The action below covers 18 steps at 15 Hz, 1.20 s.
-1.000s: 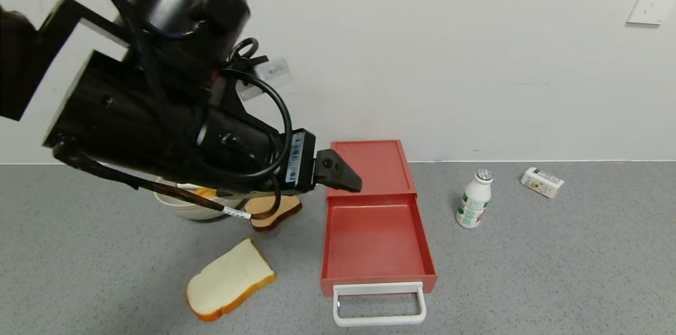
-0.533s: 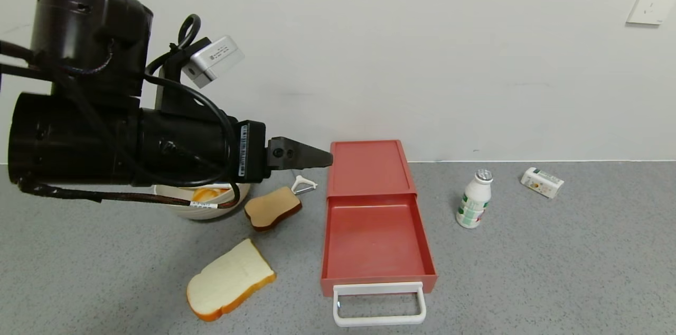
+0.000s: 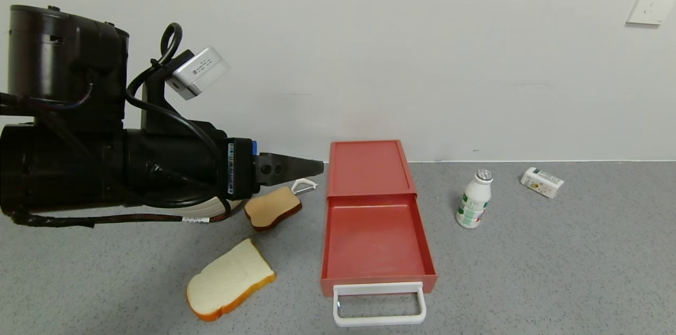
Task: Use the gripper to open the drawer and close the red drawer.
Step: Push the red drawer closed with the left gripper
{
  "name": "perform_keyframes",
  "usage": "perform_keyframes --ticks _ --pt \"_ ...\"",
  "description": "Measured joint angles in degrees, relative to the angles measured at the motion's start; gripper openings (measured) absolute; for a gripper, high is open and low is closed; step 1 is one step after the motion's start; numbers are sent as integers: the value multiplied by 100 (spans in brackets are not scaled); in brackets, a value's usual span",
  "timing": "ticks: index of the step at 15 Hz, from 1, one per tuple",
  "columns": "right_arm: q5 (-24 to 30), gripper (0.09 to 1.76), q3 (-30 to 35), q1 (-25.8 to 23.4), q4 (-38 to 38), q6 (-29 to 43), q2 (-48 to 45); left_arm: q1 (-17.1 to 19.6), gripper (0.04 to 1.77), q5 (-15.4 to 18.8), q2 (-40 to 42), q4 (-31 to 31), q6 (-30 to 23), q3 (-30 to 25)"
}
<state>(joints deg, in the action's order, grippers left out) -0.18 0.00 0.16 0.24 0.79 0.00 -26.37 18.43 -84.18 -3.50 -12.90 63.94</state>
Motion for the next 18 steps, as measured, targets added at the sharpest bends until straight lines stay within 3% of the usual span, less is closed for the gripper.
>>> perform_keyframes --ticks 5,7,8,11,12,15,18 --pt "0 171 0 0 0 0 0 -50 172 -99 -27 -132 -33 94" --pt "0 171 0 0 0 0 0 -234 172 -319 -79 -711 -63 393" --pt "0 171 0 0 0 -2 0 -386 172 -592 -133 -1108 -134 649" --pt "0 171 0 0 0 0 0 -1073 172 -1740 -505 -2098 -923 1486" --pt "2 171 0 0 0 0 0 -1263 172 -1950 -678 -2508 -1139 1742" --pt "0 171 0 0 0 -2 0 -1691 172 -2181 -1235 -3517 -2050 2404" --pt "0 171 0 0 0 -2 0 -1925 172 -2242 -1768 -3930 -2637 2688"
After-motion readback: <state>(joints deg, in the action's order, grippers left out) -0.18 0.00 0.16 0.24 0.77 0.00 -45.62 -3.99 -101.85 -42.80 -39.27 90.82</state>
